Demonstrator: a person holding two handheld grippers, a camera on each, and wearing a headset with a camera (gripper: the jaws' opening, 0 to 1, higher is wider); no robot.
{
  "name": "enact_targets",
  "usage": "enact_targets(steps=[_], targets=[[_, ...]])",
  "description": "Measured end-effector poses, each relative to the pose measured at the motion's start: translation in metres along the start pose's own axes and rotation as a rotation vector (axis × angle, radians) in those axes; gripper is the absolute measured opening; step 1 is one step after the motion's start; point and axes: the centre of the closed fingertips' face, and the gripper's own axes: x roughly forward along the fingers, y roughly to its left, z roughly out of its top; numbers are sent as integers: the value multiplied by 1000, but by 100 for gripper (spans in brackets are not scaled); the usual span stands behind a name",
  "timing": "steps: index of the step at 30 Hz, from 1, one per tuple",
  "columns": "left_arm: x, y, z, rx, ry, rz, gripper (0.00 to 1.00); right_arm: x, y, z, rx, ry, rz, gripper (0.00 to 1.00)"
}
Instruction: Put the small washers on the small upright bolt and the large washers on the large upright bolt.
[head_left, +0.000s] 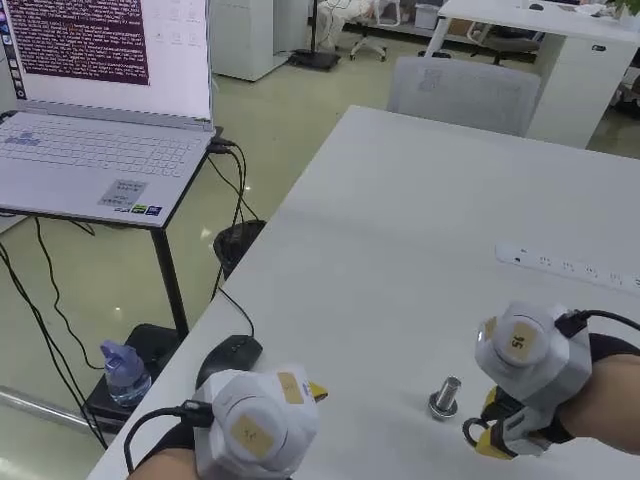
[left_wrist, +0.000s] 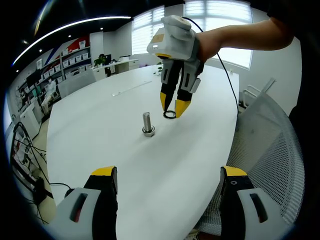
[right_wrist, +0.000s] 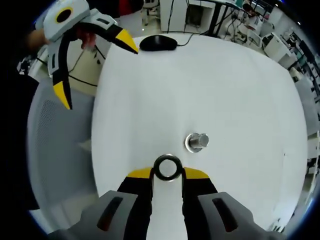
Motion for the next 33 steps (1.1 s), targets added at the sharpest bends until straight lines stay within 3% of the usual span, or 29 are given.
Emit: enact_targets(steps=[11, 16, 33], targets=[[1, 2, -2, -3, 4, -2, 86, -8, -33, 21, 29, -35, -34, 22], [1, 4, 0, 1, 6, -6, 87, -2, -44, 27, 47, -43, -32, 22], [0, 9, -5, -1, 19, -17, 85, 20, -49, 28, 49, -3, -11, 22]])
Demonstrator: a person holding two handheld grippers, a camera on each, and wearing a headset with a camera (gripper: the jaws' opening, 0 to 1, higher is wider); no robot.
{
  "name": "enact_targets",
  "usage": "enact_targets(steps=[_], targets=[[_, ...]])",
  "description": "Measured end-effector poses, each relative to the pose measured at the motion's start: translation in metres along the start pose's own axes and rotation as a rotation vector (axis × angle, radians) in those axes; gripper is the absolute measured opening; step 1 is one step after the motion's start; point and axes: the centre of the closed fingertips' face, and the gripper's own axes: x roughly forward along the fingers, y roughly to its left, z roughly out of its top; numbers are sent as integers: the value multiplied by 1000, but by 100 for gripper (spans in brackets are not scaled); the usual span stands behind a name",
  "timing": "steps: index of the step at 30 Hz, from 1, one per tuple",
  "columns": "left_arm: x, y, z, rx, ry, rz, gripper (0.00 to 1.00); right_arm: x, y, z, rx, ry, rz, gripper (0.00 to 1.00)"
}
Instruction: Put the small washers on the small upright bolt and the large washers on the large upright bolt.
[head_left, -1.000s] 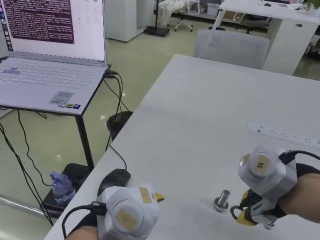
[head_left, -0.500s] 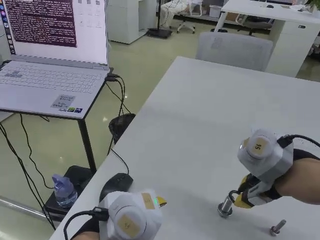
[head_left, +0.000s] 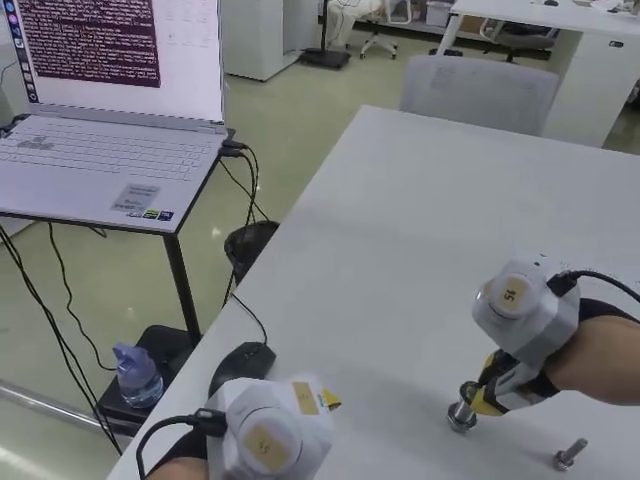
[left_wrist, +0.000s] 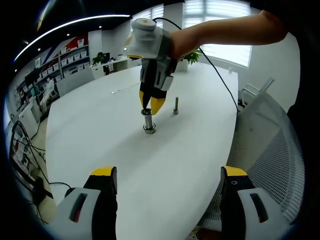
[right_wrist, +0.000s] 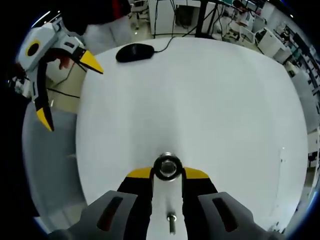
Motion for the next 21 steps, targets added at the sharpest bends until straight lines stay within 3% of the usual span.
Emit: enact_targets(steps=[21], targets=[[1, 4, -7, -19, 5, 1, 84, 31, -1, -8, -6, 54, 16, 22]])
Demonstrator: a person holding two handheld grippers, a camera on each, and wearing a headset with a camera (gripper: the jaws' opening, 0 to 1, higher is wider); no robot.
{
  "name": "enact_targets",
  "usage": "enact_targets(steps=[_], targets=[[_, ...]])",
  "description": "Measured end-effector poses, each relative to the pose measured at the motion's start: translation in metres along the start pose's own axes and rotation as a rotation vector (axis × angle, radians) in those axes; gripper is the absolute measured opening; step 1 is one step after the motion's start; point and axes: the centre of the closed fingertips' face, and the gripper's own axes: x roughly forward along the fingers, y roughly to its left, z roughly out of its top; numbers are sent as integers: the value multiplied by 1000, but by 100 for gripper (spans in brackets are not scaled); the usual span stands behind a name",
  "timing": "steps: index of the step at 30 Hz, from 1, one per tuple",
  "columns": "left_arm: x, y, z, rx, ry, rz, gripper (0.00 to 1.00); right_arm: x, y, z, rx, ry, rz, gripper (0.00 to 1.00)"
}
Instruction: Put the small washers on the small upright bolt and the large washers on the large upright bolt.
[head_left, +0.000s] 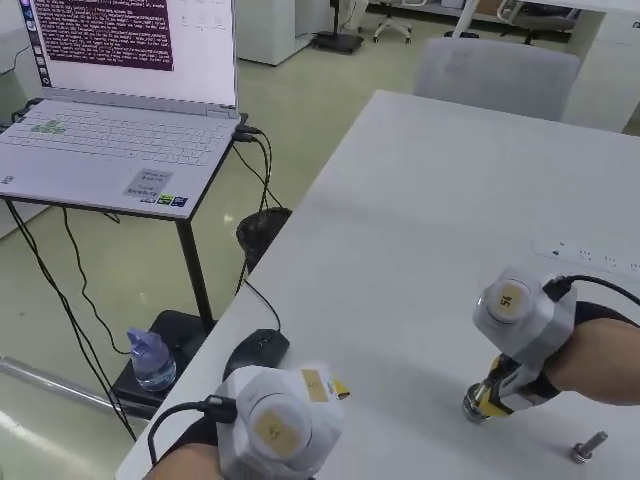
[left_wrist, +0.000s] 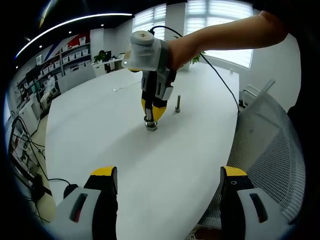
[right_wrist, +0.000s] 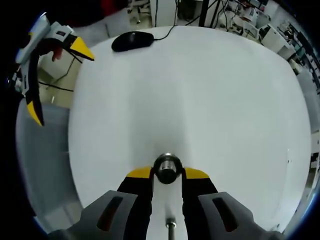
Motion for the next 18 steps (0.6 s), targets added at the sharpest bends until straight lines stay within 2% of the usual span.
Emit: enact_targets(steps=[10, 18], targets=[[2, -3, 0, -1, 3, -10, 83, 13, -1, -4, -1, 18, 0, 22], [3, -4, -1, -1, 7, -12, 82, 14, -2, -5, -17, 20, -7, 22]])
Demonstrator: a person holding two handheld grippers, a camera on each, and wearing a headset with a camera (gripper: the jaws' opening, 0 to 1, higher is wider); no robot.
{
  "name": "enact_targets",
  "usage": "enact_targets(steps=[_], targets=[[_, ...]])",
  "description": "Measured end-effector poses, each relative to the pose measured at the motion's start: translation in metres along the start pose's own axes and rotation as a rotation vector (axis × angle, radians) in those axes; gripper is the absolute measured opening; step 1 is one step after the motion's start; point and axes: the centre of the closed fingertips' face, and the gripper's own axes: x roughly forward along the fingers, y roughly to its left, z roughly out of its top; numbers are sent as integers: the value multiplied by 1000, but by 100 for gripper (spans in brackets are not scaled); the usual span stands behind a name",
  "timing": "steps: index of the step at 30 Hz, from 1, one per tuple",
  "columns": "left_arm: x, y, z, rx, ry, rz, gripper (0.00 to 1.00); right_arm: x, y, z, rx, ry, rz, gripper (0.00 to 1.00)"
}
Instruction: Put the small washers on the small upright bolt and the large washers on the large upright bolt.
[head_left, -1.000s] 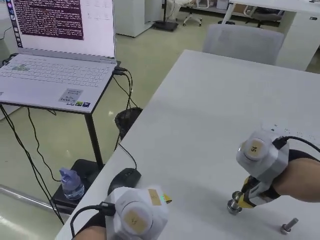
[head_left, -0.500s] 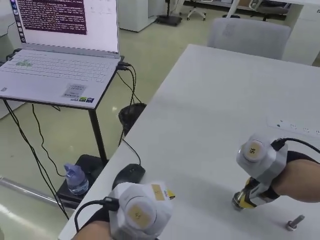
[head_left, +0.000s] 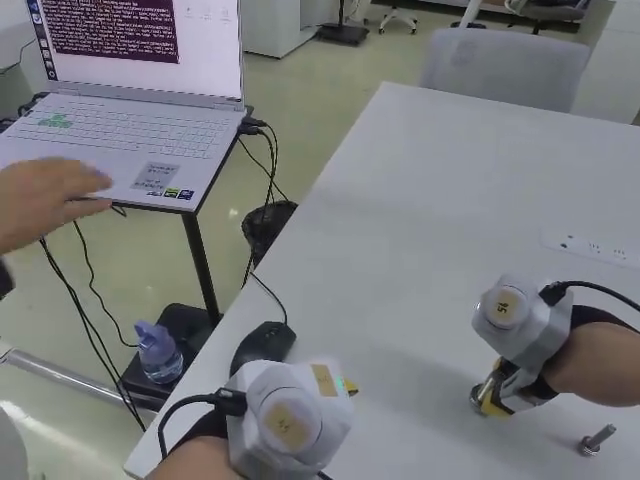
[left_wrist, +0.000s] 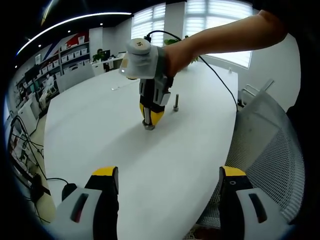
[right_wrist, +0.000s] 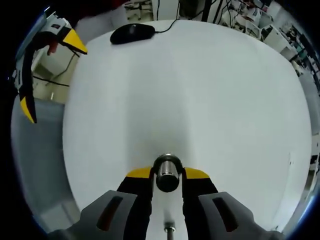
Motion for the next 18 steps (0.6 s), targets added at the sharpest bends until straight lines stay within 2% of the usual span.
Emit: enact_targets(steps=[7, 12, 17, 18], targets=[[3, -3, 3, 1, 0, -6, 81, 1, 0, -1, -21, 19, -6, 24], [5, -6, 3, 0, 0, -8, 81, 0, 1, -2, 1, 4, -4, 27], [6, -6, 7, 3, 1, -7, 81, -9, 1, -3, 26, -48, -18, 33], [7, -6, 7, 3, -1, -6, 81, -13, 0, 0, 39, -84, -29, 34]])
